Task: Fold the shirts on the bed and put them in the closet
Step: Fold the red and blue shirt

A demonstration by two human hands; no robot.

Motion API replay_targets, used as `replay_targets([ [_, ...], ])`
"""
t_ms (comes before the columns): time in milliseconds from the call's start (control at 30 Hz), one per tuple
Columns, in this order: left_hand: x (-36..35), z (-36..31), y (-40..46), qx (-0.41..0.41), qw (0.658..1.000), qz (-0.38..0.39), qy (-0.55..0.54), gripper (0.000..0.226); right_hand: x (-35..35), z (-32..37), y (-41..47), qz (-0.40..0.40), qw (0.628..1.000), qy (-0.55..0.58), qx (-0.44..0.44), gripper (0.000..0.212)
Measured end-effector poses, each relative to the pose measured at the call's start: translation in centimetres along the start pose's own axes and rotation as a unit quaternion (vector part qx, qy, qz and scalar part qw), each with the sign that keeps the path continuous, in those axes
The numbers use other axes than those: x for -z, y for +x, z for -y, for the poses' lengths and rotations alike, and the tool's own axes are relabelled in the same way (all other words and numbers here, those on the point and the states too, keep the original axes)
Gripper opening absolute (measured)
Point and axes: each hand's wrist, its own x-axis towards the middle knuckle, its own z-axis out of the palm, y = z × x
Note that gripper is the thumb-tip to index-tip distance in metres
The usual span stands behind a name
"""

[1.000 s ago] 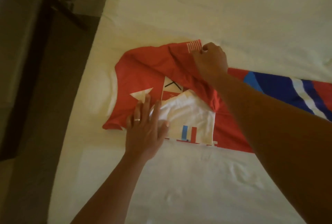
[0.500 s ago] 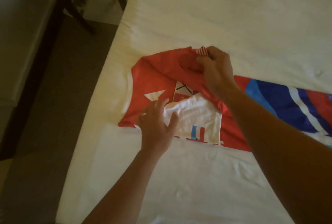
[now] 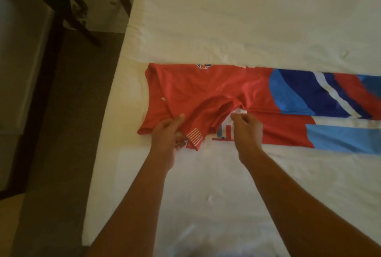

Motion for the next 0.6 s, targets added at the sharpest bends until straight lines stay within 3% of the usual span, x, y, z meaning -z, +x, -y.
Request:
replay_targets([
  [100, -0.2, -0.2, -0.1, -0.012, 0.996, -0.005, 0.085, 0.019, -1.7, -0.4, -0.6, 0.039, 0.998, 0.023, -0.032, 0.026],
  [267, 0.1, -1.0, 1.0, 0.003, 0.99, -0.017, 0.139, 0.018, -2.8, 1.6, 0.2, 0.075, 0.994, 0.023, -0.081, 0.019],
  [333, 0.1, -1.4, 1.2, -0.014, 0.992, -0.01, 0.126, 0.015, -2.5, 2.4, 0.7, 0.1, 0.993, -0.002, -0.068, 0.011],
  [433, 0.1, -2.1, 0.7, -0.028, 0.998, -0.008, 0.059, 0.014, -1.6, 3.1, 0.9, 0.112, 0.99, -0.006, -0.087, 0.016],
  [500, 0.0, -2.5, 0.1, -0.009, 1.0, 0.015, 0.023, 0.016, -0.8, 3.0, 0.7, 0.107, 0.987, 0.018, -0.119, 0.02],
  [600, 0.2, -2.7, -0.7, 0.027, 0.996, 0.072, 0.048, 0.026, 0.2, 2.1, -0.2, 0.131, 0.978, 0.032, -0.156, 0.009],
])
